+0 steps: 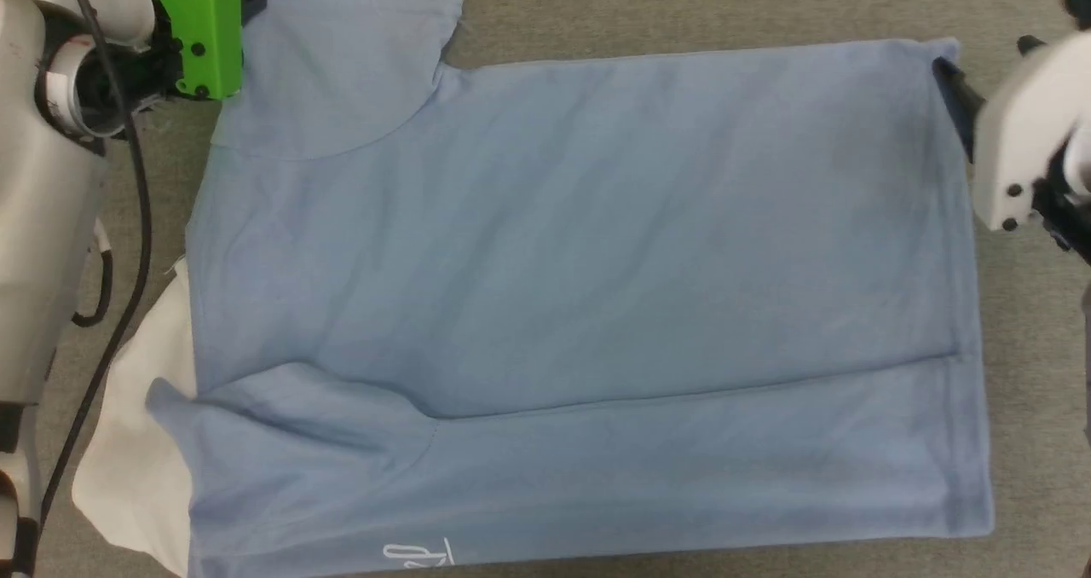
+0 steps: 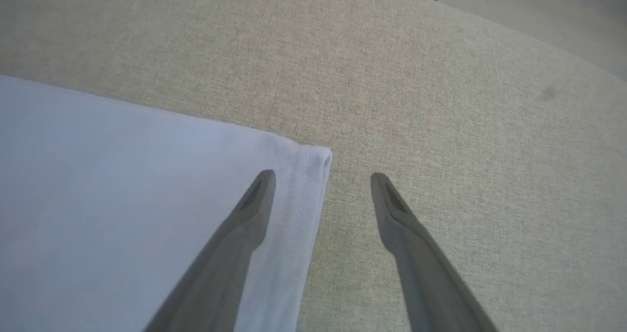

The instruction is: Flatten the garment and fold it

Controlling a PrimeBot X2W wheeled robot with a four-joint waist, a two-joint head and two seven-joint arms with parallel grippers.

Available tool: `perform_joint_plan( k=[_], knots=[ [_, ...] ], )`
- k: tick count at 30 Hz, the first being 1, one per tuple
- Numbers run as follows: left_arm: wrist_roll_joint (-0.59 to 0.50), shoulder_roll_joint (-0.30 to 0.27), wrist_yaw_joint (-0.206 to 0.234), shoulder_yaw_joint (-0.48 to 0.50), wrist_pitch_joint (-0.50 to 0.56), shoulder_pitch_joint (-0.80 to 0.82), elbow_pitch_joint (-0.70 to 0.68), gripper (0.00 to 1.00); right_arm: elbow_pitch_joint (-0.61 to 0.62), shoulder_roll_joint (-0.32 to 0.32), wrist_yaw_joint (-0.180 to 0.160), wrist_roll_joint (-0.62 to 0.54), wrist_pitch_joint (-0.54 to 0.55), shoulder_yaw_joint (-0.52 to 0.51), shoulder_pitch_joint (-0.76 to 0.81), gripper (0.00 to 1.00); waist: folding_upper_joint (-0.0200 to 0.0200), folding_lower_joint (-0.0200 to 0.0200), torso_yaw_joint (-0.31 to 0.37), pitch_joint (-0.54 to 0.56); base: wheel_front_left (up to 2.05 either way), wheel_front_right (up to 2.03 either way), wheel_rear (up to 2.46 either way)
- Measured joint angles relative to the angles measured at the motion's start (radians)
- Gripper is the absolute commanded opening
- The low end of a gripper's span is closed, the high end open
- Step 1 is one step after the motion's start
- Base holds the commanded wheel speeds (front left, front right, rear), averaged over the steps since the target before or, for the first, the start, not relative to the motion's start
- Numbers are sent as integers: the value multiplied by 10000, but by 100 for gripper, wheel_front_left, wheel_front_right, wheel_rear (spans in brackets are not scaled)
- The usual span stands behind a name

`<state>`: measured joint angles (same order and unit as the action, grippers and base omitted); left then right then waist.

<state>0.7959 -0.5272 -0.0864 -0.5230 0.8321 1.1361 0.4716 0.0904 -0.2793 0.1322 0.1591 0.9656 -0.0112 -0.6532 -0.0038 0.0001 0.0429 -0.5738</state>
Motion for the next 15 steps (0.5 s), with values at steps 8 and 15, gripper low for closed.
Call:
perform_joint_plan(
  k=[8, 15],
  knots=[
    [65, -136, 50, 69, 36, 5, -702, 0, -650, 119, 2, -692, 2222, 322, -1062, 100, 0, 0, -280, -394, 0, 0, 0],
    [201, -230, 50, 134, 27, 5, -1183, 0, -748, 290, -2, -901, 2951, 297, -1145, 100, 0, 0, -474, -727, 0, 0, 0]
  ],
)
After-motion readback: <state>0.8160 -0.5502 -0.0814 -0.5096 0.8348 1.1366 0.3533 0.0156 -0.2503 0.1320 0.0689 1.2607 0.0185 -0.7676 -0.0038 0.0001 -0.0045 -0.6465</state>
